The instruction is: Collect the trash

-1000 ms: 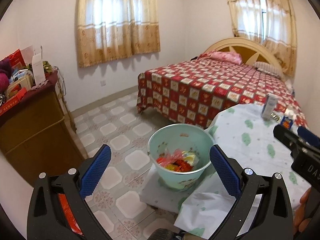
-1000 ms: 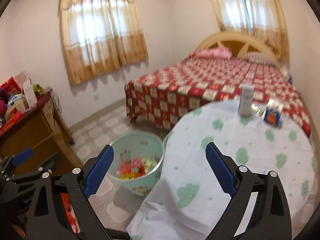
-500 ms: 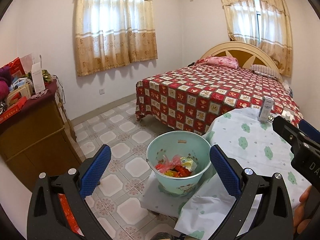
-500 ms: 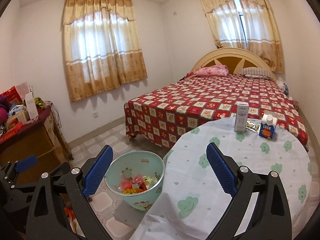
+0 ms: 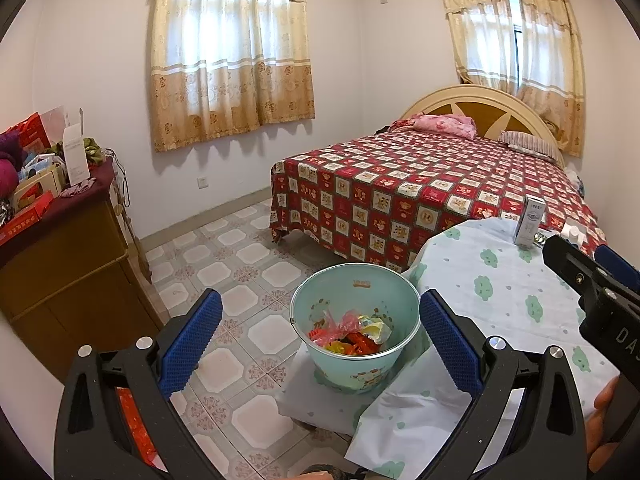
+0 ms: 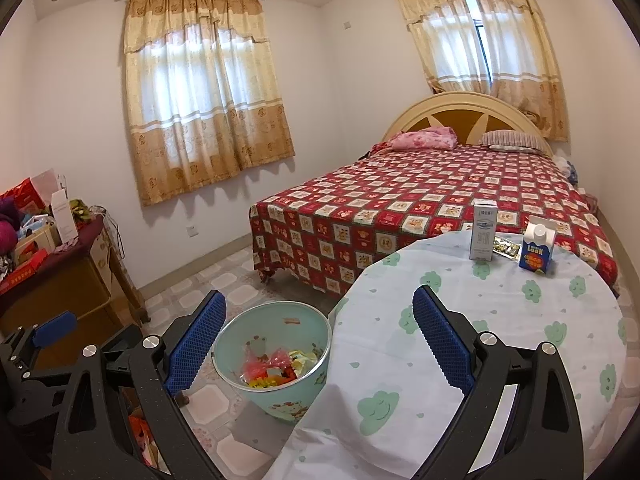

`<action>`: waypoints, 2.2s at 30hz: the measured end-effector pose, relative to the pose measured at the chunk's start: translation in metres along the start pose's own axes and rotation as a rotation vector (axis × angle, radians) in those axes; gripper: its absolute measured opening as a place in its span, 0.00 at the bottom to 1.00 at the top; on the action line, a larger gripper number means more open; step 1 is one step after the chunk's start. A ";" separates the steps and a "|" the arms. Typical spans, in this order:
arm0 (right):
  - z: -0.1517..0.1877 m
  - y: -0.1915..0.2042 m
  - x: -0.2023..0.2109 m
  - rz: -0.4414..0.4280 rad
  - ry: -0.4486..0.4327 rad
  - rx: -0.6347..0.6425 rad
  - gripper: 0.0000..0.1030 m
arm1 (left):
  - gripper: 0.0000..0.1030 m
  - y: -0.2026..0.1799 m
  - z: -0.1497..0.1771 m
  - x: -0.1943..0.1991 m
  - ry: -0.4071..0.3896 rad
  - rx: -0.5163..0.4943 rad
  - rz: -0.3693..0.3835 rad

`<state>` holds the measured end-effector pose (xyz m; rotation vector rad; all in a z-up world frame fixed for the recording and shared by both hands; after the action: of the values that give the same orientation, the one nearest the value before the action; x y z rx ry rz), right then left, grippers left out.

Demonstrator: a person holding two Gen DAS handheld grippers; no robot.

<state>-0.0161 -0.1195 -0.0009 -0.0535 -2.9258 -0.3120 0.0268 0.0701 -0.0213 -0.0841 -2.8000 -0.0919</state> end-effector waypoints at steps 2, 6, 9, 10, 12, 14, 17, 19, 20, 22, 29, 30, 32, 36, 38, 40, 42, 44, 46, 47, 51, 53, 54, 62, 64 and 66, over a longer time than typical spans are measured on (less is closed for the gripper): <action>0.000 0.000 0.000 0.004 0.002 0.001 0.90 | 0.94 0.000 0.000 0.000 0.000 -0.001 0.002; 0.000 0.000 0.000 0.004 0.004 0.002 0.90 | 0.94 0.000 -0.001 0.000 0.001 0.002 0.004; 0.001 0.000 0.000 0.004 0.003 0.000 0.90 | 0.94 0.001 -0.002 0.000 -0.001 0.000 0.002; 0.001 -0.001 0.000 0.005 0.003 0.003 0.90 | 0.94 0.001 -0.002 0.000 -0.002 0.001 0.002; 0.001 -0.001 0.000 0.004 0.003 0.001 0.90 | 0.94 0.001 -0.003 0.001 -0.003 0.004 0.003; 0.001 0.000 0.000 0.001 0.006 0.000 0.90 | 0.94 0.000 -0.003 0.001 -0.002 0.004 0.005; 0.001 0.000 0.000 0.000 0.006 -0.002 0.90 | 0.94 -0.001 -0.003 0.001 -0.002 0.005 0.003; 0.001 0.000 0.000 0.003 0.006 -0.003 0.90 | 0.94 0.000 -0.003 0.001 -0.003 0.004 0.005; 0.002 0.000 0.000 0.004 0.006 -0.006 0.90 | 0.94 0.000 -0.003 0.001 -0.001 0.003 0.004; 0.001 0.000 0.000 0.004 0.005 -0.009 0.90 | 0.94 0.000 -0.003 0.001 -0.003 0.004 0.004; 0.002 0.001 0.000 0.006 0.007 -0.011 0.90 | 0.94 0.000 -0.003 0.001 -0.003 0.002 0.003; 0.002 0.001 0.001 0.006 0.007 -0.013 0.90 | 0.94 0.000 -0.003 0.001 -0.003 0.003 0.002; 0.001 -0.001 0.001 0.009 0.007 -0.018 0.90 | 0.94 0.000 -0.004 0.001 -0.003 0.006 0.003; 0.001 -0.003 0.001 0.014 0.005 -0.020 0.90 | 0.94 -0.001 -0.004 0.000 -0.006 0.004 0.002; 0.001 -0.003 0.001 0.016 0.006 -0.020 0.90 | 0.94 0.000 -0.004 0.000 -0.004 0.005 0.001; 0.001 -0.004 0.001 0.015 0.006 -0.019 0.90 | 0.94 0.000 -0.005 -0.001 -0.004 0.005 0.000; 0.001 -0.004 0.002 0.016 0.002 -0.020 0.90 | 0.94 0.001 -0.005 -0.001 -0.003 0.006 0.000; 0.001 -0.004 0.001 0.016 0.002 -0.021 0.90 | 0.94 0.001 -0.006 -0.001 -0.003 0.006 0.000; 0.000 -0.007 0.001 0.019 0.002 -0.025 0.90 | 0.94 0.001 -0.005 0.000 -0.004 0.006 0.002; 0.001 -0.007 0.000 0.019 0.002 -0.027 0.90 | 0.94 0.001 -0.005 -0.001 -0.004 0.006 0.004; 0.000 -0.011 0.001 0.020 0.002 -0.029 0.90 | 0.94 0.001 -0.006 -0.002 -0.003 0.006 0.004; 0.000 -0.011 0.001 0.020 0.002 -0.031 0.90 | 0.94 0.001 -0.006 -0.003 -0.003 0.008 0.004; 0.000 -0.011 0.001 0.020 0.001 -0.032 0.90 | 0.94 0.001 -0.006 -0.002 -0.002 0.008 0.003; 0.000 -0.014 0.002 0.024 0.000 -0.036 0.90 | 0.94 0.001 -0.006 -0.004 -0.002 0.005 0.002; 0.000 -0.015 0.003 0.026 0.000 -0.037 0.90 | 0.94 0.001 -0.006 -0.003 0.000 0.008 0.003; 0.000 -0.015 0.003 0.029 0.000 -0.038 0.90 | 0.94 0.000 -0.005 -0.003 0.003 0.013 0.006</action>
<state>-0.0199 -0.1344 -0.0038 -0.1013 -2.9160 -0.3635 0.0317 0.0699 -0.0174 -0.0886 -2.7973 -0.0728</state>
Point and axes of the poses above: each gripper's, at about its wrist camera, not at the fingertips, and x roughly against the way its jaws point, y to its left, z to its underside, the point moved 9 cm from there along -x, roughly the way its jaws point, and after that the axes turned 9 degrees about -y, right-handed, at the moved point
